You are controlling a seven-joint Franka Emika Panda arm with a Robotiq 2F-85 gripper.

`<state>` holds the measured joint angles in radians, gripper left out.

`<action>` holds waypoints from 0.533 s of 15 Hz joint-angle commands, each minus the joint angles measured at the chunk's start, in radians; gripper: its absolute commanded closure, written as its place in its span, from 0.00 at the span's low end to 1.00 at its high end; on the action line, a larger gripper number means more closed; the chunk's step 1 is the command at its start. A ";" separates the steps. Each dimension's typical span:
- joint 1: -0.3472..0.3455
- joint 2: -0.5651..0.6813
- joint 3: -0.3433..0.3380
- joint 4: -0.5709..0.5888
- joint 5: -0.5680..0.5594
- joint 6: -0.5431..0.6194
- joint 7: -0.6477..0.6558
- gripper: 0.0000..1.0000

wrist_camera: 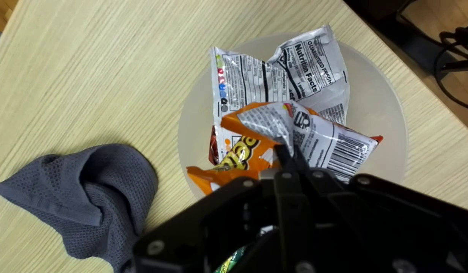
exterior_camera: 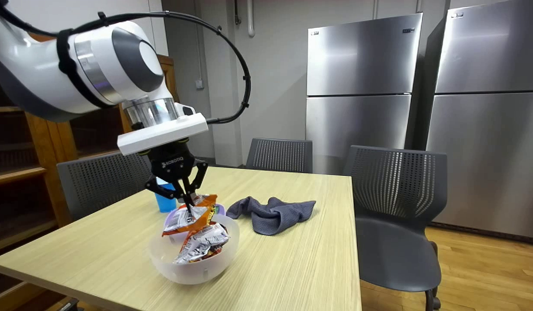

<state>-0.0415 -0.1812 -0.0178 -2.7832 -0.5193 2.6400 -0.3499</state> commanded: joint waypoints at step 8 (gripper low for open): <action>0.005 0.092 0.025 0.035 -0.053 0.015 0.075 0.72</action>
<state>-0.0390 -0.1114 0.0017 -2.7667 -0.5542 2.6484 -0.3125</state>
